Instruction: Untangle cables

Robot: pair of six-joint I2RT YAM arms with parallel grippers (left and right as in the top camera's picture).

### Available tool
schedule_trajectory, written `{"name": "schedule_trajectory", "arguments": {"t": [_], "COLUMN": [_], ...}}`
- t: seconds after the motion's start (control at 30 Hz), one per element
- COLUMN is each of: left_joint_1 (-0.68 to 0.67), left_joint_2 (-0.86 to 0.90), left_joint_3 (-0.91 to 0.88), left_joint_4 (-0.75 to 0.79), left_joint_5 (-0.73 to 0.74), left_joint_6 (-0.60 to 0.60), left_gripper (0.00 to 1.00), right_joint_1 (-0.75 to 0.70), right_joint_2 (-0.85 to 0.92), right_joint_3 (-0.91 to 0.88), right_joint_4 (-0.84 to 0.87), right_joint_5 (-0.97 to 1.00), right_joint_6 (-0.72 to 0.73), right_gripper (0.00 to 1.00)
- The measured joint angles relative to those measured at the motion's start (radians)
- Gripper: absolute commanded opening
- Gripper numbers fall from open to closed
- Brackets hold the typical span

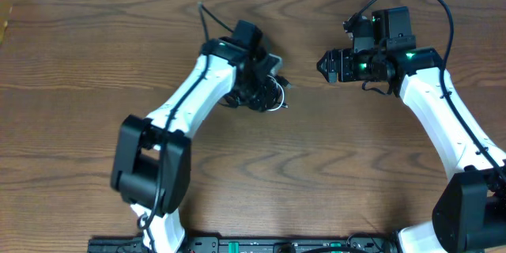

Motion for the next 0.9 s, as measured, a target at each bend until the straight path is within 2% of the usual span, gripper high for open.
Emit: {"name": "schedule_trajectory", "arguments": {"t": [0.3, 0.73, 0.9], "left_joint_1": [-0.064, -0.067, -0.067], "left_joint_2": [0.076, 0.098, 0.087], "left_joint_3": [0.000, 0.002, 0.008], "left_joint_4": [0.036, 0.064, 0.060], "left_joint_5": [-0.034, -0.063, -0.122], "left_joint_6": [0.071, 0.073, 0.066], "left_gripper": [0.36, 0.41, 0.43], "right_joint_1": [-0.013, -0.173, -0.199], "right_joint_2": [0.000, 0.000, 0.000], "right_joint_3": [0.000, 0.000, 0.000], "right_joint_4": [-0.007, -0.016, -0.034], "right_joint_5": [0.001, -0.009, -0.014], "right_joint_6": [-0.009, -0.023, -0.029], "right_gripper": [0.84, 0.87, 0.88]}}
